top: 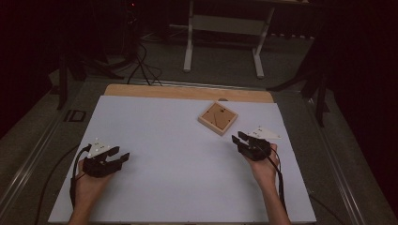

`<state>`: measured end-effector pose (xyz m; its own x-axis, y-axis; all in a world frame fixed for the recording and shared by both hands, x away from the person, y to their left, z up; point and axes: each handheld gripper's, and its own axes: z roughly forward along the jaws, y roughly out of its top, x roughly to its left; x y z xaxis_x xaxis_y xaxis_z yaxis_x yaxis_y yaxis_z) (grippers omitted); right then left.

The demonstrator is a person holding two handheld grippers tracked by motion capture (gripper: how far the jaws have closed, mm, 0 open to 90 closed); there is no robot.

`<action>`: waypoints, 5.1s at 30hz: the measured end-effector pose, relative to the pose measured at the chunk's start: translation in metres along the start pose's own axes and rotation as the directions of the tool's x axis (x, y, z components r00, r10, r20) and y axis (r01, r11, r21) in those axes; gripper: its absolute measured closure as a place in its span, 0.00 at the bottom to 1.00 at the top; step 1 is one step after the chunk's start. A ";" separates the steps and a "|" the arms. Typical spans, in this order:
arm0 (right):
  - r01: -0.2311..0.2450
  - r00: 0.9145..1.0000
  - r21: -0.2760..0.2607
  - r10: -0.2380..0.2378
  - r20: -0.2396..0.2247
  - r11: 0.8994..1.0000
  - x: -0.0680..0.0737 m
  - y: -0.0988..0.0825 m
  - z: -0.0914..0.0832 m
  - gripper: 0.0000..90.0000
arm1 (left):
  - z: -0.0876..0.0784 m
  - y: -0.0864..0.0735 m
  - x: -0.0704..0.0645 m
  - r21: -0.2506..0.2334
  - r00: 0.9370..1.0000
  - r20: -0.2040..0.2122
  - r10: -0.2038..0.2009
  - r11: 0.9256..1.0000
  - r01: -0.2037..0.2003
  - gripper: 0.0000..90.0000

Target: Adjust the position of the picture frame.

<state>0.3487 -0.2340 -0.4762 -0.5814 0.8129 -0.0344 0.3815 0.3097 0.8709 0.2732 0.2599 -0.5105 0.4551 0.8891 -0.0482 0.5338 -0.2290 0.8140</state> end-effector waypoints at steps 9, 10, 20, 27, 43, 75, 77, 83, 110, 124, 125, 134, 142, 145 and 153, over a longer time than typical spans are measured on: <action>0.010 1.000 0.005 -0.010 0.007 1.000 -0.002 0.006 0.009 0.77 | 0.000 0.000 0.000 -0.001 1.000 -0.001 0.002 1.000 -0.002 0.54; 0.012 1.000 0.004 -0.012 0.007 1.000 -0.003 0.006 0.010 0.77 | 0.000 0.000 0.000 -0.001 1.000 -0.001 0.002 1.000 -0.002 0.54; 0.010 1.000 0.012 -0.011 0.014 1.000 -0.004 0.011 0.022 0.84 | 0.001 0.000 -0.001 0.000 1.000 -0.003 0.007 1.000 -0.007 0.54; 0.008 1.000 0.021 -0.009 0.019 1.000 -0.006 0.017 0.035 0.85 | 0.001 0.000 -0.001 0.000 1.000 -0.003 0.008 1.000 -0.008 0.54; 0.012 0.997 0.047 -0.016 0.078 0.999 -0.014 0.025 0.065 1.00 | -0.001 0.000 -0.001 -0.011 1.000 -0.005 0.009 1.000 -0.009 0.55; -0.084 0.984 0.180 0.053 0.173 0.980 -0.031 0.024 0.122 1.00 | -0.005 -0.001 -0.001 -0.027 1.000 -0.018 0.015 1.000 -0.016 0.55; -0.073 0.985 0.191 0.041 0.169 0.979 -0.029 0.024 0.121 1.00 | -0.004 -0.001 -0.002 -0.025 1.000 -0.018 0.016 1.000 -0.016 0.55; -0.059 0.989 0.221 0.027 0.144 0.973 -0.022 0.025 0.116 1.00 | -0.004 -0.001 -0.003 -0.021 1.000 -0.019 0.024 0.999 -0.024 0.55; 0.016 1.000 0.209 -0.011 -0.025 0.978 0.043 0.013 0.091 1.00 | 0.001 0.001 -0.007 -0.020 0.999 -0.019 0.049 0.999 -0.050 0.55; 0.113 0.991 0.184 -0.097 -0.092 0.976 0.057 0.016 0.085 1.00 | 0.000 0.001 -0.006 -0.026 0.999 -0.019 0.047 0.999 -0.047 0.55; 0.106 0.992 0.179 -0.093 -0.079 0.978 0.053 0.018 0.084 1.00 | 0.000 0.001 -0.006 -0.025 0.999 -0.020 0.046 0.999 -0.047 0.55; 0.055 0.998 0.222 -0.059 0.015 0.974 0.019 0.018 0.083 1.00 | 0.000 0.001 -0.006 -0.026 0.999 -0.021 0.044 0.999 -0.044 0.55; 0.065 0.997 0.235 -0.056 -0.043 0.970 0.032 0.012 0.087 1.00 | 0.000 0.001 -0.006 -0.026 0.999 -0.022 0.047 0.999 -0.047 0.55; 0.073 0.997 0.241 -0.062 -0.054 0.968 0.034 0.012 0.086 1.00 | -0.001 0.001 -0.006 -0.027 0.999 -0.022 0.047 0.999 -0.048 0.55; 0.113 0.992 0.249 -0.095 -0.083 0.962 0.041 0.011 0.080 1.00 | 0.000 0.001 -0.007 -0.024 0.998 -0.023 0.051 0.998 -0.051 0.55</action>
<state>0.3864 -0.1578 -0.5073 -0.6729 0.7358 -0.0762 0.4804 0.5129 0.7114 0.2707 0.2535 -0.5093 0.4648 0.8854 0.0065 0.4925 -0.2646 0.8291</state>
